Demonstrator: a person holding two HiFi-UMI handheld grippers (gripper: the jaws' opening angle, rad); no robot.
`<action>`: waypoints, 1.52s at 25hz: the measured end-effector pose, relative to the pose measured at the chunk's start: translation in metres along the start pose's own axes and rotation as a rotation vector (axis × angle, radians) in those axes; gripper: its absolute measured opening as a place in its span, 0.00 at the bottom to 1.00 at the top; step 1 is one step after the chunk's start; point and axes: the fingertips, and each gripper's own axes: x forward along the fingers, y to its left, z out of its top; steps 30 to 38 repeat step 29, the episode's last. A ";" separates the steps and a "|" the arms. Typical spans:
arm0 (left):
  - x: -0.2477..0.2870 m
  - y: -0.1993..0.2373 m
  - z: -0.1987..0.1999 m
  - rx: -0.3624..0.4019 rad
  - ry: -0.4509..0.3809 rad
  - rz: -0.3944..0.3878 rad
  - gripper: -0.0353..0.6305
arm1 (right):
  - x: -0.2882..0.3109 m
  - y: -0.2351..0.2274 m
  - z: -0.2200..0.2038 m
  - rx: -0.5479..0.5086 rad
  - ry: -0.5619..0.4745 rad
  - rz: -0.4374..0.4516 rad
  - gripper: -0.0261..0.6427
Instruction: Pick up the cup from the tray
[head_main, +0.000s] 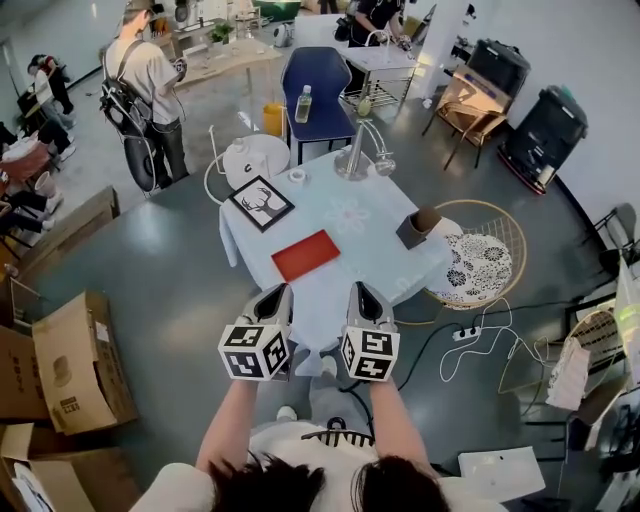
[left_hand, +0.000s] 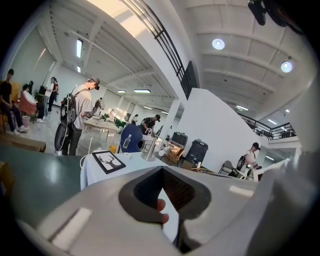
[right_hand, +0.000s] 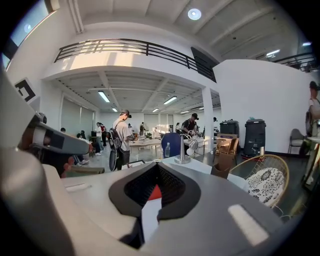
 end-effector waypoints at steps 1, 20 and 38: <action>-0.004 -0.002 0.000 0.014 -0.004 -0.003 0.05 | -0.004 0.003 -0.001 -0.006 0.003 0.001 0.08; -0.042 -0.039 -0.003 0.063 -0.014 -0.088 0.05 | -0.062 0.019 0.015 -0.056 -0.003 -0.050 0.08; -0.065 -0.050 0.018 0.046 -0.063 -0.111 0.05 | -0.074 0.029 0.018 -0.107 0.003 -0.055 0.08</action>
